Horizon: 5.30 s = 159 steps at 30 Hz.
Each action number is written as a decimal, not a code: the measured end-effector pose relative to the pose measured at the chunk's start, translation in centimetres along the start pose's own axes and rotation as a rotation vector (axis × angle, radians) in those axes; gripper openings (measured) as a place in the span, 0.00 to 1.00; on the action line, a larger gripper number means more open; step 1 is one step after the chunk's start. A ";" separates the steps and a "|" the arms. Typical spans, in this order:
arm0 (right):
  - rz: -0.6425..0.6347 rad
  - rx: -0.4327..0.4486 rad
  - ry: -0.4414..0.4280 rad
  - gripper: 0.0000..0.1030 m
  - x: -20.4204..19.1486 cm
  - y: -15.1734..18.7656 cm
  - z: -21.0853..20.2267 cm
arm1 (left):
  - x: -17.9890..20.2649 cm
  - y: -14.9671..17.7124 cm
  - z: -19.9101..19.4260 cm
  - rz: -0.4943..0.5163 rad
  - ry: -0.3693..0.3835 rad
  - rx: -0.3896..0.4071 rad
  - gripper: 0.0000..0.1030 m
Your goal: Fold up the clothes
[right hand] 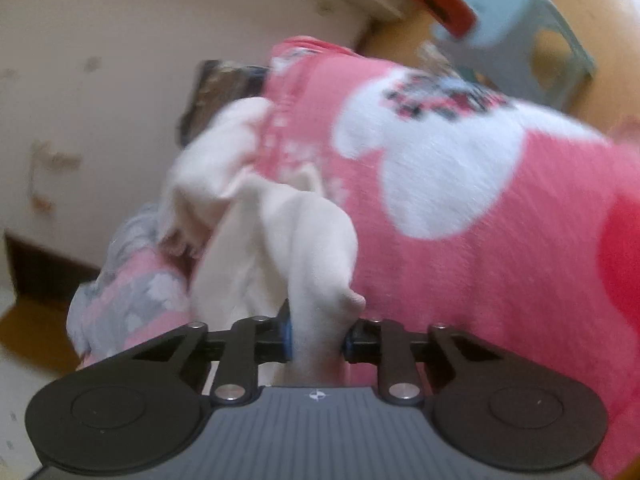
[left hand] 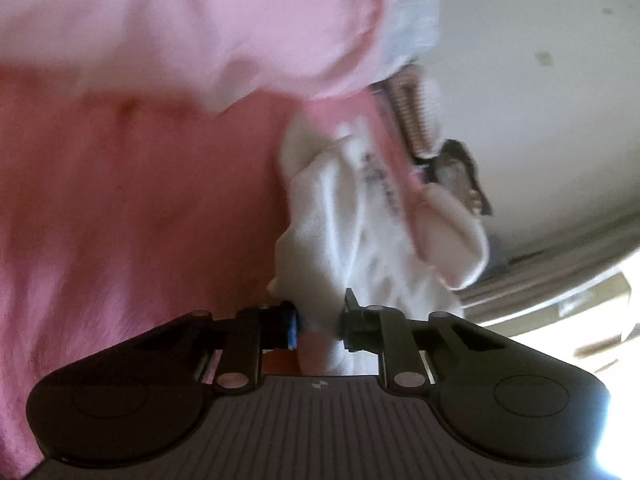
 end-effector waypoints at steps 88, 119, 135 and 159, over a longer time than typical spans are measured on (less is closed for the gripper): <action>-0.545 -0.268 -0.087 0.07 -4.3 2.1 -5.1 | 0.3 -3.7 2.2 0.634 0.015 -0.343 0.53; -0.643 -0.233 -0.108 0.10 -4.3 2.9 -4.0 | -0.5 -4.2 0.3 0.603 -0.071 -0.152 0.07; -1.021 -0.282 -0.094 0.15 -10.7 7.2 -6.5 | 2.9 -1.2 -1.2 0.696 -0.076 -0.292 0.43; -1.143 -0.420 0.016 0.07 -6.1 6.8 -16.5 | 0.6 -1.0 -12.1 0.803 -0.094 -0.361 0.47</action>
Point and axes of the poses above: each gripper's, at about its wrist camera, not at the fingertips, and z roughly the way its jaws point, x to its right, y to its underside, the point moved 2 cm from there along z, roughly the way its jaws point, and after that the axes turned 15 degrees about x, right-handed, at the moved point
